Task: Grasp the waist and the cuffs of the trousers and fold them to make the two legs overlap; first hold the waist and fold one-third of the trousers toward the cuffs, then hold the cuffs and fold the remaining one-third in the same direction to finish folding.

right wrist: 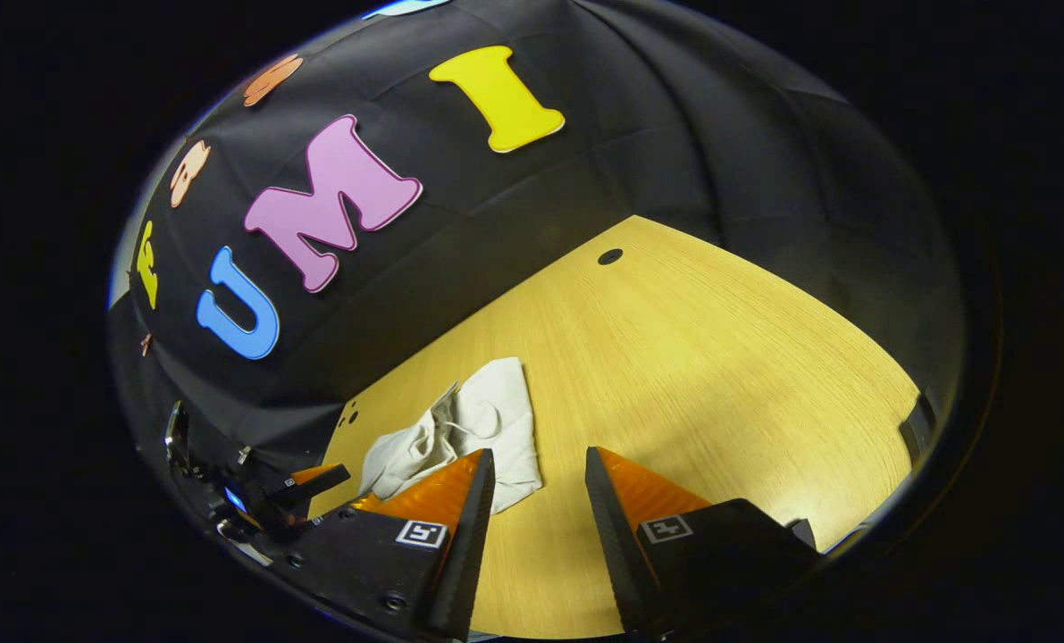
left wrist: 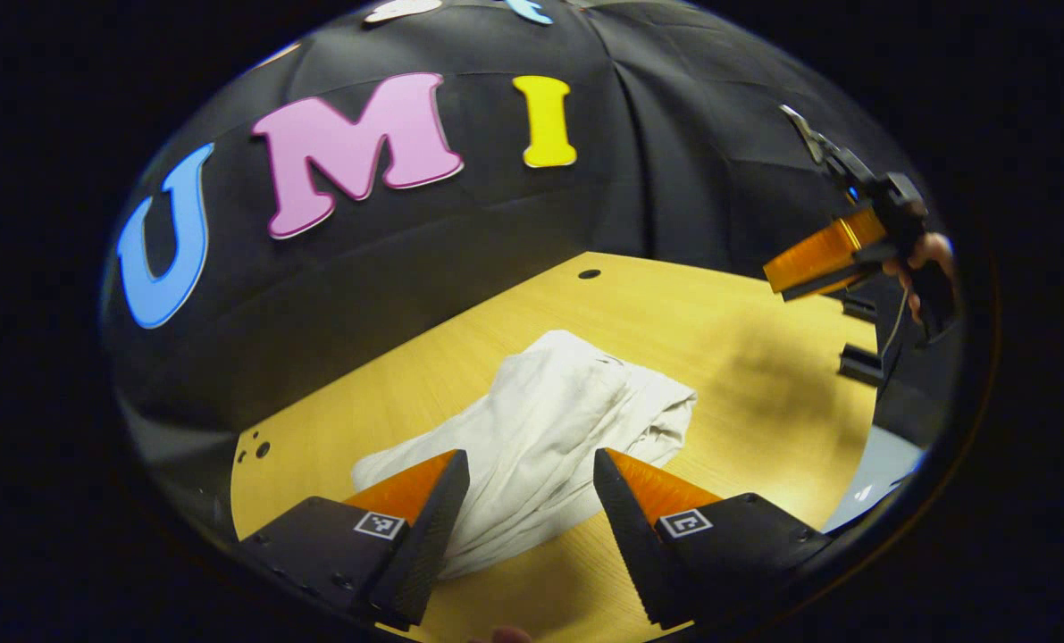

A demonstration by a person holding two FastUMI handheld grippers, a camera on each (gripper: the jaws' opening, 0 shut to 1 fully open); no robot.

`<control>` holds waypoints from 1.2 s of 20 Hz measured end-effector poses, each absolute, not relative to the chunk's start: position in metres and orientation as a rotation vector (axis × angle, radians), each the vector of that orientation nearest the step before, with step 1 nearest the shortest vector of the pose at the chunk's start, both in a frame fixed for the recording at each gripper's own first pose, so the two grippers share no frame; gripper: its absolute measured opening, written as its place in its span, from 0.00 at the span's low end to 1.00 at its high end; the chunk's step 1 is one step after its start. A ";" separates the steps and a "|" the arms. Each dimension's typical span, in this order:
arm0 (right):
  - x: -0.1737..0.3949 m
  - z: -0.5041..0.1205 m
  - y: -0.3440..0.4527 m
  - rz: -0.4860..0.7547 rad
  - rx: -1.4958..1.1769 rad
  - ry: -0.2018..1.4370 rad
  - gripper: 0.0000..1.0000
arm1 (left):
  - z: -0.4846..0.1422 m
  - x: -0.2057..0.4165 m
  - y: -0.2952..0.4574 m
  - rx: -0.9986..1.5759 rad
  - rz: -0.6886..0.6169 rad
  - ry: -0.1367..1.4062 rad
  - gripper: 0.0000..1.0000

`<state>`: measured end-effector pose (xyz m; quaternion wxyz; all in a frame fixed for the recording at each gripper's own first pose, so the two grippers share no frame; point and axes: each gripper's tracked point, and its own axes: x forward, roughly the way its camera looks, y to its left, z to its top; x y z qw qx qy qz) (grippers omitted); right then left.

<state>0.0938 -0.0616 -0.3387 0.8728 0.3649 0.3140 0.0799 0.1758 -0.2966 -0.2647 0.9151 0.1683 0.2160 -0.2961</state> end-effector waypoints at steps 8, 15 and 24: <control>0.074 -0.255 -0.059 0.168 0.714 0.538 0.63 | -0.199 0.147 -0.245 0.172 -0.536 0.460 0.88; 0.062 -0.189 -0.013 0.214 0.704 0.466 0.63 | -0.165 0.122 -0.202 0.009 -0.483 0.493 0.88; 0.067 -0.150 0.059 0.332 0.618 0.443 0.83 | -0.144 0.117 -0.149 -0.140 -0.385 0.490 0.92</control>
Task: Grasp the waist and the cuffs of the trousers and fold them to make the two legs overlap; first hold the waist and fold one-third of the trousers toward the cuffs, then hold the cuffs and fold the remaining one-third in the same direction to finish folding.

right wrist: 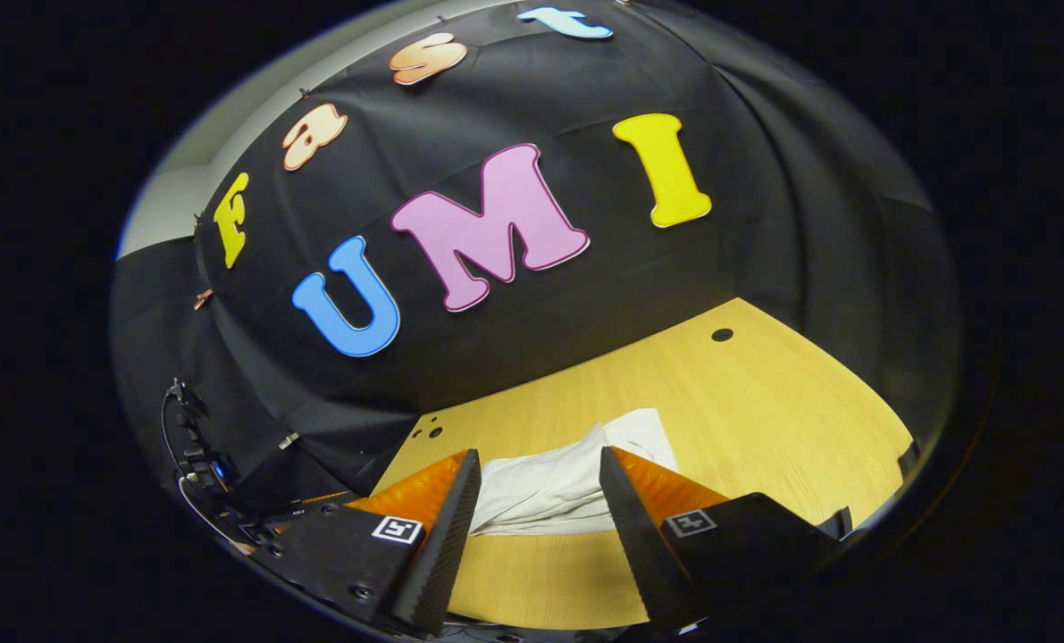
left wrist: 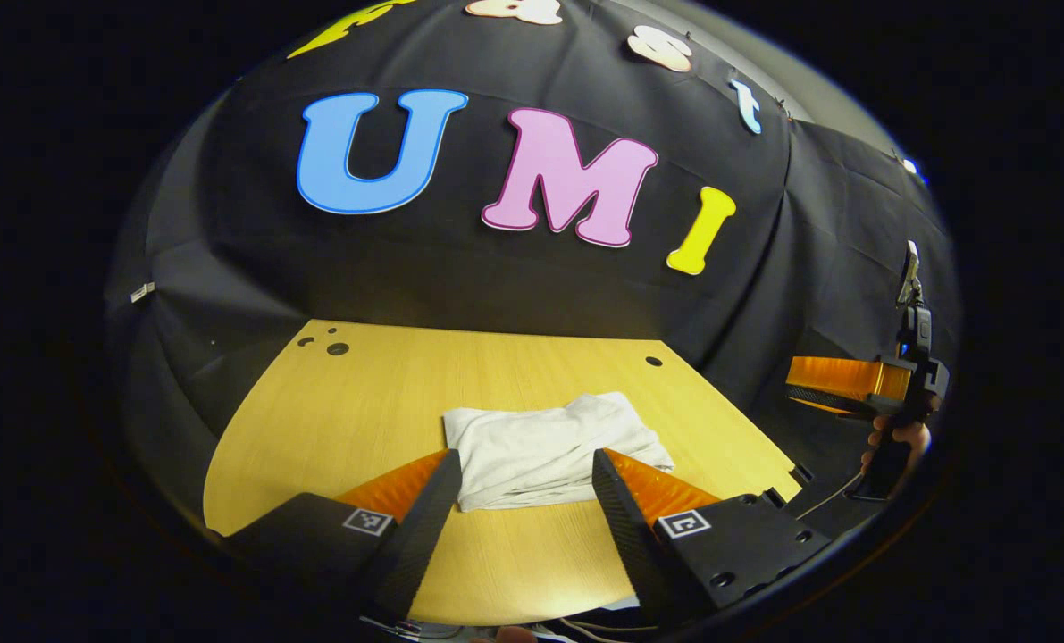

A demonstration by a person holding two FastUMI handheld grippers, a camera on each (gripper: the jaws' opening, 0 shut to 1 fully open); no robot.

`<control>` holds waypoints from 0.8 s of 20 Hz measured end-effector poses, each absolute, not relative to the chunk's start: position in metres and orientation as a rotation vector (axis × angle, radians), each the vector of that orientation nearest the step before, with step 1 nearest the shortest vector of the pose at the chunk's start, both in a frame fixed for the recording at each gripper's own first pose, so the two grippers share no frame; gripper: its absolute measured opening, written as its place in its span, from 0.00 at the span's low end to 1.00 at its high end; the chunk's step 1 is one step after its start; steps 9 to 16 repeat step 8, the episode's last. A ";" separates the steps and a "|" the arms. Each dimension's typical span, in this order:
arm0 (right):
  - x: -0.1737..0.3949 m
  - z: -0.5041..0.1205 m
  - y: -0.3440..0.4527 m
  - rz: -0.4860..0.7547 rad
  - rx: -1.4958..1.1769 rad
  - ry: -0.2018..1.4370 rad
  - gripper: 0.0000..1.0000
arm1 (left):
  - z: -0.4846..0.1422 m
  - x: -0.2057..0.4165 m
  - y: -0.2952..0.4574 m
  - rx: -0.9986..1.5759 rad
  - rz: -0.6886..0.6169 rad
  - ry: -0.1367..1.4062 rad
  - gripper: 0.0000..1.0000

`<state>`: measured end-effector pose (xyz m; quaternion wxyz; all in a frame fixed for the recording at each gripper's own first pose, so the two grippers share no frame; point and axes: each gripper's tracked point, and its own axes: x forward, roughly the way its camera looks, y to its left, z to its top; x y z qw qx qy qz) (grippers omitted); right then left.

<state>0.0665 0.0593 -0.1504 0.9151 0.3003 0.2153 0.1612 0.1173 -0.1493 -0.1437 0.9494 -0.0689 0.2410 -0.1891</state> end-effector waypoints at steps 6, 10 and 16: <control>0.072 -0.148 0.090 0.388 0.579 0.463 0.90 | -0.143 0.119 -0.146 -0.167 -0.390 0.500 0.89; 0.074 -0.148 0.094 0.393 0.571 0.467 0.90 | -0.146 0.119 -0.143 -0.169 -0.395 0.511 0.89; 0.074 -0.148 0.094 0.393 0.571 0.467 0.90 | -0.146 0.119 -0.143 -0.169 -0.395 0.511 0.89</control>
